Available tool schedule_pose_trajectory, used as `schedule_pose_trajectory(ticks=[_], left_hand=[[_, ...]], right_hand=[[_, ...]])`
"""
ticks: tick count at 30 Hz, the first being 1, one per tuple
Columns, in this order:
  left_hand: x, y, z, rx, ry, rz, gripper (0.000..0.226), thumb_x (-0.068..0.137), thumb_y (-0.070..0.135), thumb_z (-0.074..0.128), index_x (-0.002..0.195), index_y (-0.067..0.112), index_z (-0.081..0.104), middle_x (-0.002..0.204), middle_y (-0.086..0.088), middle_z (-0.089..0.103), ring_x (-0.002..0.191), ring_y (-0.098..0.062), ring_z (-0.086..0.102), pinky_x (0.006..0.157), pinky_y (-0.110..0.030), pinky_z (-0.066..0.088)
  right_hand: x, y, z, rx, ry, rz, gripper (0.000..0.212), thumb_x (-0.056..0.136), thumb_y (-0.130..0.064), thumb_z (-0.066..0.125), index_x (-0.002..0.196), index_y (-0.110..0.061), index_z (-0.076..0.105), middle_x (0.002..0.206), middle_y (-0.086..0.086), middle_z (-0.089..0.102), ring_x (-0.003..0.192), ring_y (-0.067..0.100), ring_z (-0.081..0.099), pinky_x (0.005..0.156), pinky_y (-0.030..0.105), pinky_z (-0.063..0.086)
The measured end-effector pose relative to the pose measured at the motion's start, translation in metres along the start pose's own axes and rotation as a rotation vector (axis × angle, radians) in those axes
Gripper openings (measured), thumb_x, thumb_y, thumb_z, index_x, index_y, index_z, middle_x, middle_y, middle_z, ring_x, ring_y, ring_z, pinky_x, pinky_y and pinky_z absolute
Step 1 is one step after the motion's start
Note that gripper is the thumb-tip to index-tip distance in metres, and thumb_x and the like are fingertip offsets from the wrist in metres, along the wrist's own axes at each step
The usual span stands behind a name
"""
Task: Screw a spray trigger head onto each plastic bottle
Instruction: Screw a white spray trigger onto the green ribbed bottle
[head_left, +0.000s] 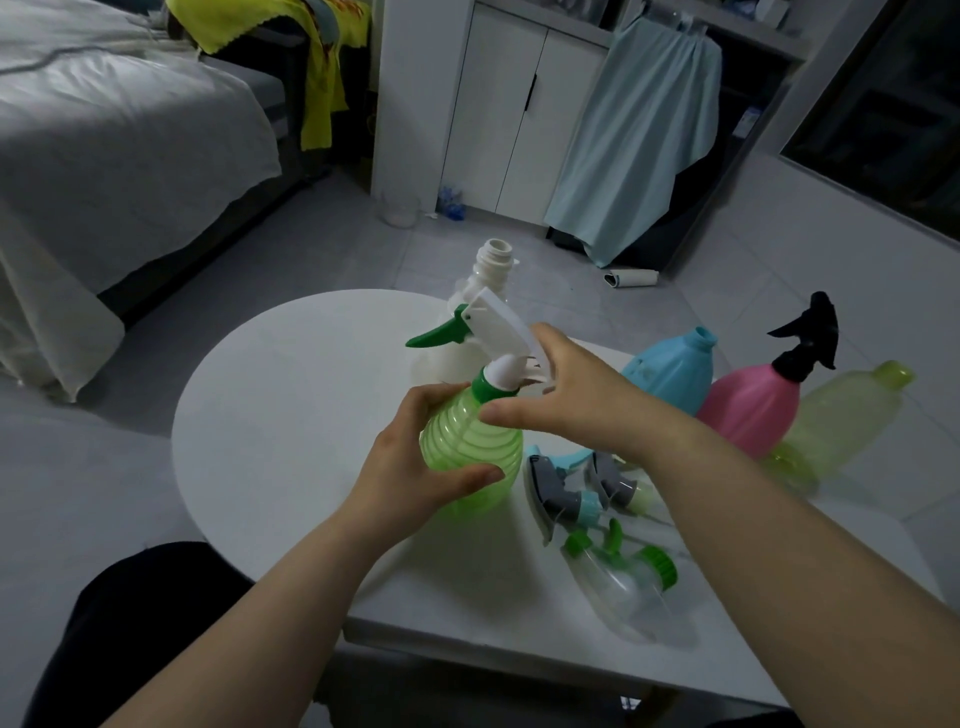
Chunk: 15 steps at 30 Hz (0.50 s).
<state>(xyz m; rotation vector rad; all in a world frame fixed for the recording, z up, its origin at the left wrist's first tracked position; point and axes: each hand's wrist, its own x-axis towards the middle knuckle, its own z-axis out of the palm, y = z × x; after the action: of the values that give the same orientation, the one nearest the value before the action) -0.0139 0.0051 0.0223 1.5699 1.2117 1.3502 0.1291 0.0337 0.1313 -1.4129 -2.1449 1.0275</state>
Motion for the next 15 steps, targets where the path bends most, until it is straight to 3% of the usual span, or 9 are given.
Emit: schedule_pose_trajectory(ticks=[3, 5, 8, 11, 15], left_hand=[[0.000, 0.000, 0.000, 0.014, 0.002, 0.009, 0.062, 0.055, 0.018, 0.082, 0.090, 0.048, 0.040, 0.096, 0.029, 0.048, 0.090, 0.021, 0.047, 0.069, 0.006, 0.034], [0.000, 0.000, 0.000, 0.019, 0.004, 0.017, 0.062, 0.055, 0.018, 0.082, 0.089, 0.048, 0.040, 0.096, 0.030, 0.048, 0.089, 0.023, 0.046, 0.069, 0.006, 0.034], [0.000, 0.000, 0.001, 0.028, 0.002, 0.020, 0.062, 0.055, 0.019, 0.082, 0.090, 0.048, 0.039, 0.097, 0.030, 0.047, 0.089, 0.022, 0.046, 0.069, 0.006, 0.034], [0.001, -0.001, 0.001, 0.026, 0.021, 0.021, 0.062, 0.056, 0.018, 0.081, 0.090, 0.047, 0.039, 0.096, 0.028, 0.048, 0.089, 0.025, 0.045, 0.068, 0.007, 0.033], [-0.001, 0.000, 0.009, 0.026, 0.057, 0.041, 0.063, 0.056, 0.018, 0.080, 0.092, 0.048, 0.038, 0.097, 0.028, 0.047, 0.091, 0.027, 0.043, 0.069, 0.007, 0.033]], right_hand=[[-0.006, 0.001, -0.008, 0.141, -0.119, -0.073, 0.050, 0.072, -0.020, 0.068, 0.104, -0.047, 0.042, 0.113, -0.012, 0.055, 0.106, 0.006, 0.054, 0.086, 0.023, 0.046], [-0.007, 0.004, -0.009, 0.240, -0.127, -0.116, 0.049, 0.075, -0.007, 0.063, 0.105, -0.043, 0.047, 0.114, -0.007, 0.058, 0.105, 0.006, 0.057, 0.090, 0.023, 0.048], [-0.006, 0.011, -0.001, 0.311, -0.022, -0.145, 0.040, 0.075, 0.001, 0.061, 0.099, -0.031, 0.055, 0.101, -0.008, 0.063, 0.089, -0.004, 0.061, 0.084, 0.012, 0.048], [-0.003, 0.015, 0.013, 0.358, 0.119, -0.167, 0.033, 0.071, 0.001, 0.067, 0.084, -0.028, 0.057, 0.085, -0.011, 0.063, 0.073, -0.010, 0.061, 0.068, 0.007, 0.048], [0.000, 0.019, 0.025, 0.304, 0.277, -0.199, 0.033, 0.068, -0.006, 0.071, 0.077, -0.030, 0.052, 0.082, -0.014, 0.060, 0.076, -0.003, 0.060, 0.070, 0.006, 0.047]])
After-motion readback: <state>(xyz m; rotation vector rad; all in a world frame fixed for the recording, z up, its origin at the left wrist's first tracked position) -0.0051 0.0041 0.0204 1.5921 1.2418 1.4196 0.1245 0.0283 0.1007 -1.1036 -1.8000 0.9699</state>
